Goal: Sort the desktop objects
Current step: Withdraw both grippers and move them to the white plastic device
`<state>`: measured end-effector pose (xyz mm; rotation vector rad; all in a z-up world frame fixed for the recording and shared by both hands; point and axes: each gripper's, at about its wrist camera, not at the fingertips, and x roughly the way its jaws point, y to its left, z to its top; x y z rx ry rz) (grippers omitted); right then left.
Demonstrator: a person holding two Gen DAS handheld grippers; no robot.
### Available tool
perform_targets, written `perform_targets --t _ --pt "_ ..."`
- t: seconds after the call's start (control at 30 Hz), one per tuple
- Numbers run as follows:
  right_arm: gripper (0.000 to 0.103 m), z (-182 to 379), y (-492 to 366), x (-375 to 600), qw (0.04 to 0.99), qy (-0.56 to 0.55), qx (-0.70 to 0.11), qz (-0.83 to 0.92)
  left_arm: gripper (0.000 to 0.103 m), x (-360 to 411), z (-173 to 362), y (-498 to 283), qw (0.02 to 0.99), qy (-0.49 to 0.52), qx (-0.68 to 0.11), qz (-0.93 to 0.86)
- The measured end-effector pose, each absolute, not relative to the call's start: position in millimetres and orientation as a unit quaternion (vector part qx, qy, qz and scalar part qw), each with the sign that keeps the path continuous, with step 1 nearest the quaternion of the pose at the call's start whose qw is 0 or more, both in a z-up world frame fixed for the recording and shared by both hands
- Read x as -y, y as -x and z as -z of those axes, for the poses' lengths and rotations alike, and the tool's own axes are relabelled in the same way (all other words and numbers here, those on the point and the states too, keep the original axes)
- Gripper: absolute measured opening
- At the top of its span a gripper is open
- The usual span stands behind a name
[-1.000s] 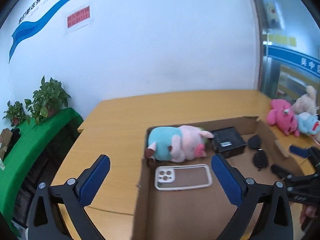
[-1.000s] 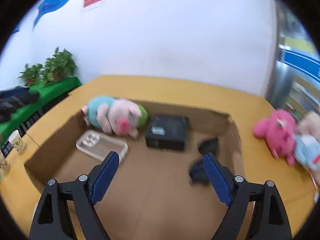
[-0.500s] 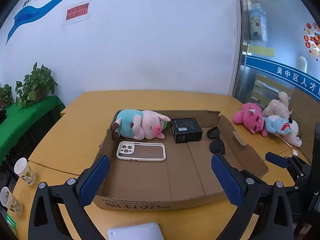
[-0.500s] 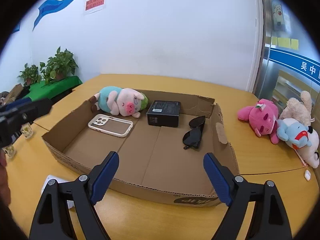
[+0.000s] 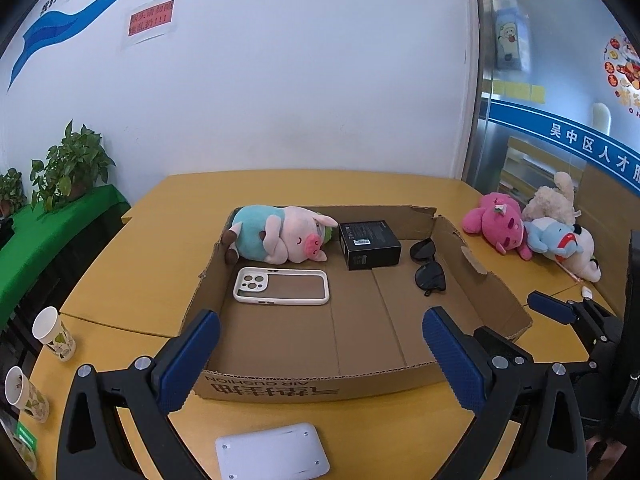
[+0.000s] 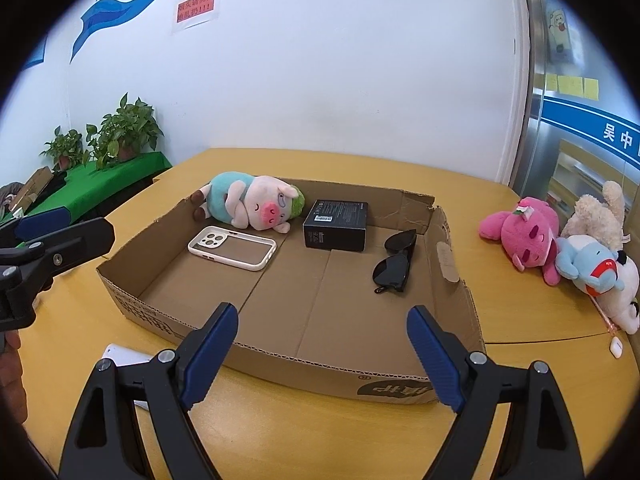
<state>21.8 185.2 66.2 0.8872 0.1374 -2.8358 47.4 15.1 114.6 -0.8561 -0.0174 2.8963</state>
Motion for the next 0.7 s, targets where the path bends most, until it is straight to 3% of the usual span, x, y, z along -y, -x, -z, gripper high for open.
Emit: perform_targets --t 0.37,0.7 --pt "0.087 -54 -22 -180 0.117 -0.317 -0.042 0.94 0.102 10 -92 -49 0.057 0.315 0.018 -0.947" --pt "0.087 -3 -33 -114 0.354 -0.395 -0.037 0.847 0.102 83 -25 -70 0.079 0.414 0.093 -0.902"
